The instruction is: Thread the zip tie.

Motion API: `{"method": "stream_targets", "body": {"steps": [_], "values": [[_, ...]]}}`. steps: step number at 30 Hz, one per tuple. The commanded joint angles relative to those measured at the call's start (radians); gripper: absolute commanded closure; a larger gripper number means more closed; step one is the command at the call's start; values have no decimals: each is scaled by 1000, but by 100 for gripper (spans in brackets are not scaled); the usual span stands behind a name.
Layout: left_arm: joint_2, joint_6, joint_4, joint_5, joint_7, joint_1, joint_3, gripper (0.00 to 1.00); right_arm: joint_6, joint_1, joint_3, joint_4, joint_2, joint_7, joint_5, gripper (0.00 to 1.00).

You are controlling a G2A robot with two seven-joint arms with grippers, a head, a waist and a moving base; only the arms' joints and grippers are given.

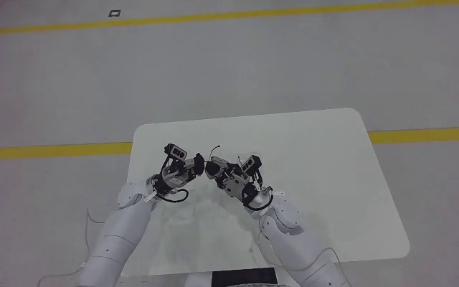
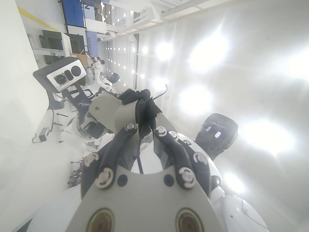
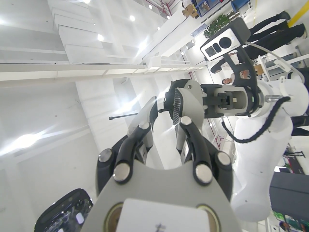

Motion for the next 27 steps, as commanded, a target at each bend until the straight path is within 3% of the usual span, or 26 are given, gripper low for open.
{"method": "stream_targets", "body": {"steps": [1, 12, 27], "values": [[0, 0, 0, 0, 0, 0, 0, 100, 2, 2, -2, 2, 1, 0, 5, 85], [0, 0, 0, 0, 0, 0, 0, 100, -2, 6, -7, 5, 5, -11, 14, 100], [0, 0, 0, 0, 0, 0, 0, 100, -17, 2, -4, 6, 12, -35, 18, 100]]}}
